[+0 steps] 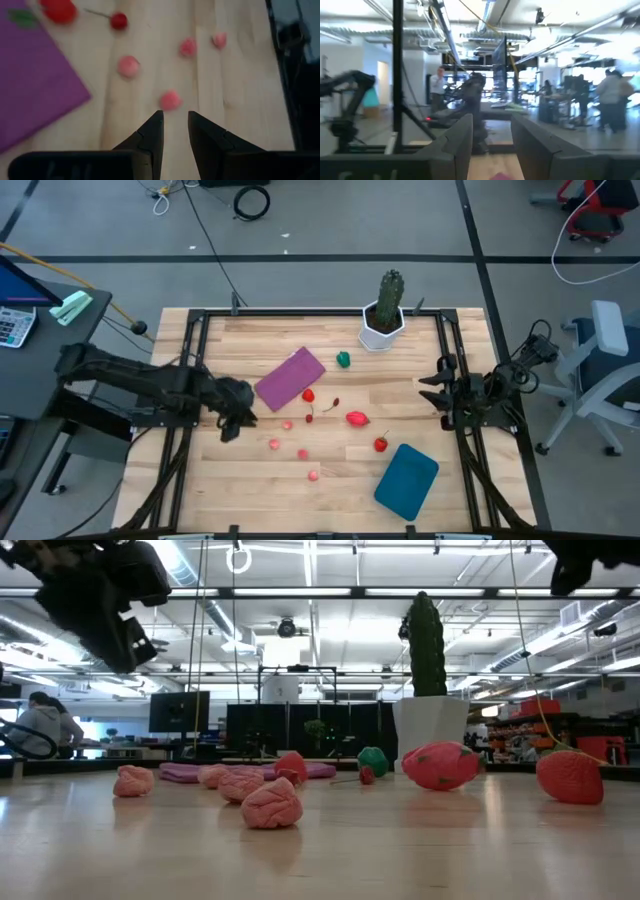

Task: Pick and placing Produce into tupperware
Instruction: Put the peach into the blue bin

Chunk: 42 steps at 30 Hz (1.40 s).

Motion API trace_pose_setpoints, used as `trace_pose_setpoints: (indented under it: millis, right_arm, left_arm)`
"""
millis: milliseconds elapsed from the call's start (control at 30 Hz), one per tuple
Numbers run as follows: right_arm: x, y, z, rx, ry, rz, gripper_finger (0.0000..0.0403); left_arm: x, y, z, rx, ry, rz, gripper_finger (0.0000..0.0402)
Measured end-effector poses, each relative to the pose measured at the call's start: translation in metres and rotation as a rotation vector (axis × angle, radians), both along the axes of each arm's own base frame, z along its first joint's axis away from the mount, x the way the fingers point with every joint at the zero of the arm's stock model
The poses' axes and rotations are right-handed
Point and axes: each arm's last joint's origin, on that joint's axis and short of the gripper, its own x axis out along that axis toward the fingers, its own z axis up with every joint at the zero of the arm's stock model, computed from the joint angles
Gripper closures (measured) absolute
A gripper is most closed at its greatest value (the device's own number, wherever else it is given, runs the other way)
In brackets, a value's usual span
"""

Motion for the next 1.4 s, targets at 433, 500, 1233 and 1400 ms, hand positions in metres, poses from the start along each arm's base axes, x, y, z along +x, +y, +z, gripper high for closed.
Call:
trace_pose_setpoints:
  millis: [433,500,1233,1400]
  right_arm:
    - [0.067,0.023,0.043,-0.127,0.339,-0.100,0.0260]
    - [0.078,0.027,0.045,-0.145,0.368,-0.113,0.0260]
    - [0.124,0.017,0.083,-0.165,0.470,-0.251,0.0254]
    - [0.126,0.013,0.082,-0.166,0.482,-0.269,0.0254]
  left_arm:
    - [0.034,-0.045,-0.051,0.106,0.111,-0.096,0.0308]
    - [0.039,-0.049,-0.059,0.122,0.107,-0.121,0.0308]
    - [0.048,-0.054,-0.081,0.251,0.115,-0.183,0.0232]
    - [0.048,-0.054,-0.081,0.252,0.116,-0.183,0.0198]
